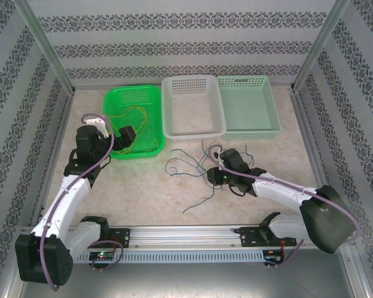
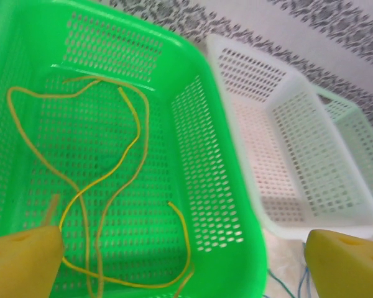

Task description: Untangle the cables

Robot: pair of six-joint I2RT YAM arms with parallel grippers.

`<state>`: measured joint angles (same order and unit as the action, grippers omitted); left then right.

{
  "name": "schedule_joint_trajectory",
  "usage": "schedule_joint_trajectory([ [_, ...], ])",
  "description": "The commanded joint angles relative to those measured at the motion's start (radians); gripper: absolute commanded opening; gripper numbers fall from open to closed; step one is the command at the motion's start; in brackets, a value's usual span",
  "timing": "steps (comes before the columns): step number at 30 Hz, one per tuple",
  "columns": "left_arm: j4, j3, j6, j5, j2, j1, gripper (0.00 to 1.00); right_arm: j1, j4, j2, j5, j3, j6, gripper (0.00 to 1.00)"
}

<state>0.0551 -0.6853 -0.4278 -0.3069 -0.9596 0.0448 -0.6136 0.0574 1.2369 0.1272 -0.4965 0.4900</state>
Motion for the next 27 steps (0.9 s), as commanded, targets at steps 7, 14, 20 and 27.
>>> schedule_joint_trajectory([
  [7,0.082,-0.018,-0.02,-0.068,0.057,0.162,1.0,-0.011,0.07,-0.034,-0.085,-0.02,0.009,0.34],
  [14,0.196,-0.042,0.149,-0.201,-0.056,0.415,0.96,0.006,0.102,-0.057,-0.146,-0.021,0.052,0.34],
  [20,0.36,-0.143,0.336,-0.187,-0.233,0.652,0.92,0.078,0.101,-0.131,-0.132,0.016,0.104,0.34],
  [27,0.451,-0.271,0.459,-0.182,-0.465,0.837,0.85,0.141,0.13,-0.177,-0.088,0.03,0.121,0.34],
])
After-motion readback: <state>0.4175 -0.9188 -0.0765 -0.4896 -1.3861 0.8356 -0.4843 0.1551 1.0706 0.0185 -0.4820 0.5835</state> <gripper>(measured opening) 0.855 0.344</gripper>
